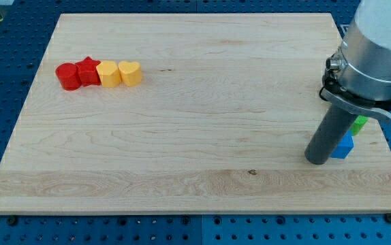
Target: Move blue cube below green circle
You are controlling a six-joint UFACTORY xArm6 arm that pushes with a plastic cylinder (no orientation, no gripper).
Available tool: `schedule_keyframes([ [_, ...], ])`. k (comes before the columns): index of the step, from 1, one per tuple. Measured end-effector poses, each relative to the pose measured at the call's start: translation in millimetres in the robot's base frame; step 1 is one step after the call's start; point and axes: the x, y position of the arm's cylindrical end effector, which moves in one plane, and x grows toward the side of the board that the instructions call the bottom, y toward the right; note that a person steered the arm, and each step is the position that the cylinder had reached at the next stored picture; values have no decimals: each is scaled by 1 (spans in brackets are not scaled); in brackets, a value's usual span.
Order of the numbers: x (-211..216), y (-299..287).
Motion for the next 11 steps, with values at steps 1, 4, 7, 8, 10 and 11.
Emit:
schedule_keyframes([
  [1,0,-19],
  [4,-15,24],
  [7,-14,26],
  [8,-14,31],
  [10,-29,33],
  [11,-44,41],
])
